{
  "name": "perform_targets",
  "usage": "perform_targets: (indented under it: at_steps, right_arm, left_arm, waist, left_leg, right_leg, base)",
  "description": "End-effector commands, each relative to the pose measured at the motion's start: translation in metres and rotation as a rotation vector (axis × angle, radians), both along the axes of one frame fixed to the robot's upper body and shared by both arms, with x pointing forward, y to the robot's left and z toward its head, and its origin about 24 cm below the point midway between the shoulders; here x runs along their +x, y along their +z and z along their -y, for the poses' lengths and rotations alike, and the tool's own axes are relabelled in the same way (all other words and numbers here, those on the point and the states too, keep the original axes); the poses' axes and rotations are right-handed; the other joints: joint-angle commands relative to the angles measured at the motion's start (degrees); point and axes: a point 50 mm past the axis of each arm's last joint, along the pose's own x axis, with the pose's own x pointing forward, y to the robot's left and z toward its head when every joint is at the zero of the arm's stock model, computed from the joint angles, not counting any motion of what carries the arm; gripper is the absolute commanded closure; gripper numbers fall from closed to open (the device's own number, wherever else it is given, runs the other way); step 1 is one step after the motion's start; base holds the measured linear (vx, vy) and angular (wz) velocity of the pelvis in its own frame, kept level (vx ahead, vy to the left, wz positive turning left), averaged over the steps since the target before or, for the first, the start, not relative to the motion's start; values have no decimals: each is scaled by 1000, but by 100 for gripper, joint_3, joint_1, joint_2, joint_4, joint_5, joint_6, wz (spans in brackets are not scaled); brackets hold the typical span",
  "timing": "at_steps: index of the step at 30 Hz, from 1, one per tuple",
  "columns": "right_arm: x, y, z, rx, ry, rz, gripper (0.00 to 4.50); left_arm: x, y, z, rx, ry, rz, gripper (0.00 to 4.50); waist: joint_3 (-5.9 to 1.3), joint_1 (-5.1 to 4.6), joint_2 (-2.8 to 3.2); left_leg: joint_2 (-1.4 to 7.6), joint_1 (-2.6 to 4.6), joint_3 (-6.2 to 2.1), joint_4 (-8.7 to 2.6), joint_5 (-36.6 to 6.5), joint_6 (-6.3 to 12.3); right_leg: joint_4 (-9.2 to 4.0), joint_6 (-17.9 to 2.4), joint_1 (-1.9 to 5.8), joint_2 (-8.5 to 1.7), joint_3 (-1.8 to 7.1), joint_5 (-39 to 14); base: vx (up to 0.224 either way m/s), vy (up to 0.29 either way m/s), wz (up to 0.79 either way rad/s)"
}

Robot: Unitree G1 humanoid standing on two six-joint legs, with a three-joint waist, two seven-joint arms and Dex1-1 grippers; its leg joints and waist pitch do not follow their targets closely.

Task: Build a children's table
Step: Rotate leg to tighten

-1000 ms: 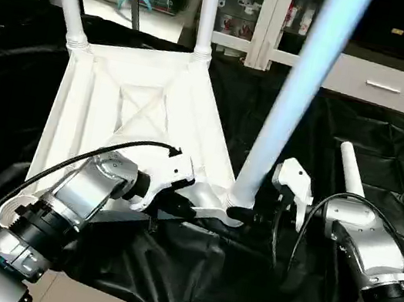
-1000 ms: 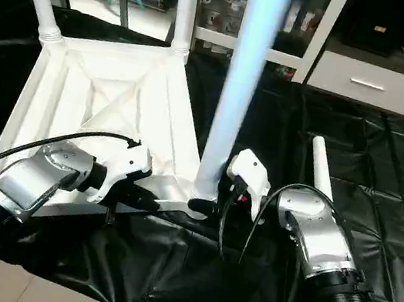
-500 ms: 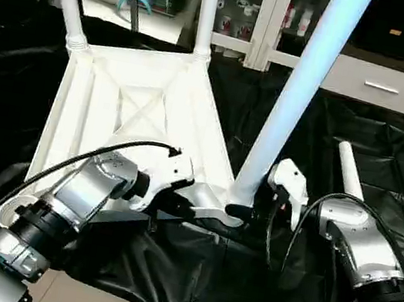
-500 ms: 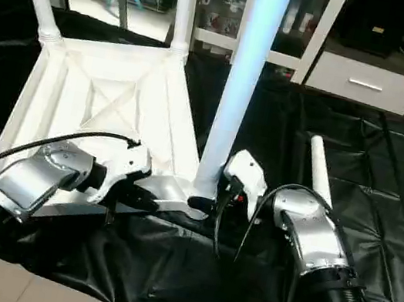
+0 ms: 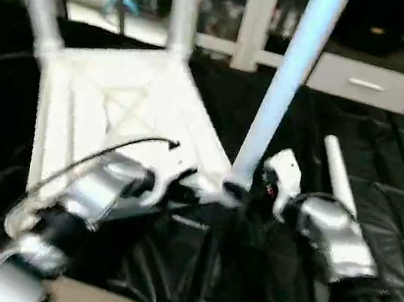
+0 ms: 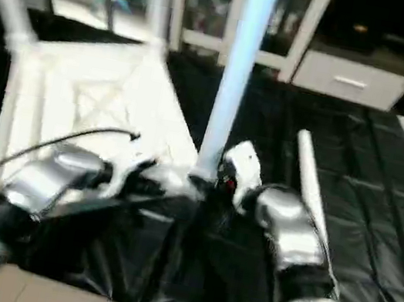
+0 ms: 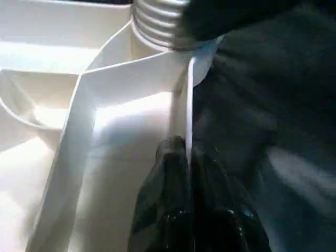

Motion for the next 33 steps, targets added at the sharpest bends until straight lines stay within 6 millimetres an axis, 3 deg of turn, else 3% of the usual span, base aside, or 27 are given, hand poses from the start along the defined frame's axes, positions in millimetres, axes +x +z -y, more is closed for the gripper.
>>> perform_targets:
  at_steps: [1, 4, 6, 8, 11, 12, 15, 16, 19, 21, 22, 24, 25, 26, 27, 28, 29, 30, 32, 33]
  right_arm:
    - [3, -15, -2, -46, -166, -37, 183]
    - [4, -22, -6, -67, -267, -41, 184]
    - [8, -31, -21, -79, -458, -42, 184]
    - [8, -33, -25, -75, -502, -48, 184]
    - [7, -36, -43, -81, -620, -57, 184]
    - [8, -35, -47, -84, -623, -43, 184]
    - [8, -31, -55, -61, -609, -24, 184]
    - [9, -30, -58, -42, -593, -20, 184]
    - [11, -25, -62, 3, -562, -4, 184]
    - [13, -16, -61, 73, -543, 30, 128]
    - [13, -14, -60, 86, -534, 38, 128]
    - [15, -6, -56, 107, -522, 75, 107]
    - [15, -3, -52, 118, -514, 81, 96]
    - [16, 0, -48, 119, -498, 89, 78]
    - [16, 2, -44, 130, -470, 83, 72]
    - [16, 6, -38, 149, -414, 74, 72]
    - [15, 8, -35, 146, -375, 72, 50]
    - [15, 8, -35, 146, -375, 72, 41]
    - [8, 16, -19, 102, -156, 74, 28]
    - [8, 16, -19, 100, -148, 74, 28]
  left_arm:
    - [8, 0, 10, -47, 105, 2, 450]
    - [16, 1, 14, -69, 204, 17, 450]
    - [30, 2, 20, -76, 372, 76, 450]
    - [32, 1, 22, -73, 404, 87, 450]
    - [38, -1, 27, -37, 490, 147, 450]
    - [38, -1, 28, -36, 495, 150, 450]
    - [38, -1, 30, -36, 493, 150, 450]
    - [38, -1, 29, -35, 491, 151, 450]
    - [39, -2, 26, -30, 486, 152, 450]
    - [39, -3, 22, -18, 470, 150, 450]
    - [39, -4, 21, -16, 467, 149, 450]
    - [37, -5, 18, -14, 449, 145, 450]
    - [36, -5, 17, -6, 429, 140, 450]
    - [34, -6, 15, -3, 404, 132, 450]
    - [32, -7, 14, 1, 373, 119, 450]
    - [27, -9, 12, 6, 316, 93, 450]
    - [24, -10, 11, 10, 277, 78, 450]
    - [24, -10, 11, 10, 277, 78, 450]
    - [9, -14, 5, 27, 106, 17, 450]
    - [9, -14, 5, 27, 101, 15, 450]
  waist:
    - [-297, -30, -30]
    - [-298, -75, -53]
    - [-297, -99, -33]
    - [-303, -99, -38]
    - [-309, -74, -1]
    - [-313, -74, -35]
    - [-322, -54, 9]
    - [-321, -61, -7]
    - [-319, -66, 8]
    - [-309, -64, 6]
    - [-305, -62, 0]
    - [-309, -97, 4]
    - [-339, -168, -1]
    - [-379, -178, 20]
    - [-376, -167, 19]
    - [-376, -157, -1]
    - [-375, -141, -10]
    - [-369, -133, -2]
    - [-378, -71, 42]
    - [-373, -57, 41]
  left_leg:
    - [296, 75, -211, -484, -1911, -128]
    - [275, 71, -234, -479, -1990, -100]
    - [262, 67, -216, -468, -1918, -24]
    - [251, 93, -218, -472, -1933, -46]
    - [262, 118, -213, -485, -2009, -15]
    - [269, 93, -220, -512, -1986, 1]
    - [288, 83, -213, -540, -1931, 64]
    - [286, 43, -215, -552, -1899, 86]
    - [280, 49, -217, -553, -1932, 104]
    - [273, 62, -211, -549, -2010, 118]
    - [278, 62, -213, -554, -2041, 138]
    - [270, -39, -253, -580, -1996, 158]
    - [282, -194, -321, -621, -1714, 143]
    - [296, -201, -319, -594, -1405, 166]
    - [304, -149, -302, -580, -1386, 192]
    - [299, -48, -247, -528, -1420, 281]
    - [302, -57, -215, -509, -1318, 409]
    - [302, -69, -206, -503, -1257, 453]
    - [327, -72, -192, -488, -1011, 522]
    - [338, -74, -196, -491, -969, 548]
  right_leg:
    - [-549, -943, 145, -367, 230, -2812]
    - [-585, -799, 143, -369, 204, -3079]
    - [-617, -744, 105, -358, 211, -3129]
    - [-624, -723, 79, -344, 199, -3131]
    - [-639, -706, 46, -341, 211, -3013]
    - [-620, -701, 81, -330, 195, -2884]
    - [-601, -730, 113, -352, 209, -2603]
    - [-591, -725, 138, -356, 210, -2554]
    - [-601, -728, 131, -372, 220, -2627]
    - [-630, -683, 119, -376, 220, -2794]
    - [-639, -653, 119, -376, 222, -2862]
    - [-624, -557, 185, -383, 210, -2897]
    - [-537, -502, 317, -394, 181, -2683]
    - [-514, -572, 302, -389, 178, -2226]
    - [-519, -660, 259, -380, 184, -2064]
    - [-528, -903, 202, -369, 208, -1823]
    - [-489, -1087, 206, -372, 230, -1642]
    - [-481, -1146, 213, -373, 229, -1596]
    - [-453, -1221, 236, -370, 225, -1446]
    - [-436, -1258, 240, -362, 223, -1359]
  base:
    - [0, 0, 0]
    - [0, 0, 0]
    - [0, 0, 0]
    - [0, 0, 0]
    - [0, 0, 0]
    - [0, 0, 0]
    - [0, 0, 0]
    - [0, 0, 0]
    - [0, 0, 0]
    - [0, 0, 0]
    - [0, 0, 0]
    - [-11, -1, -11]
    - [-23, -2, -22]
    - [-12, -3, -26]
    - [0, 0, 0]
    - [0, 0, 0]
    - [0, 0, 0]
    - [0, 0, 0]
    - [0, 0, 0]
    - [0, 0, 0]
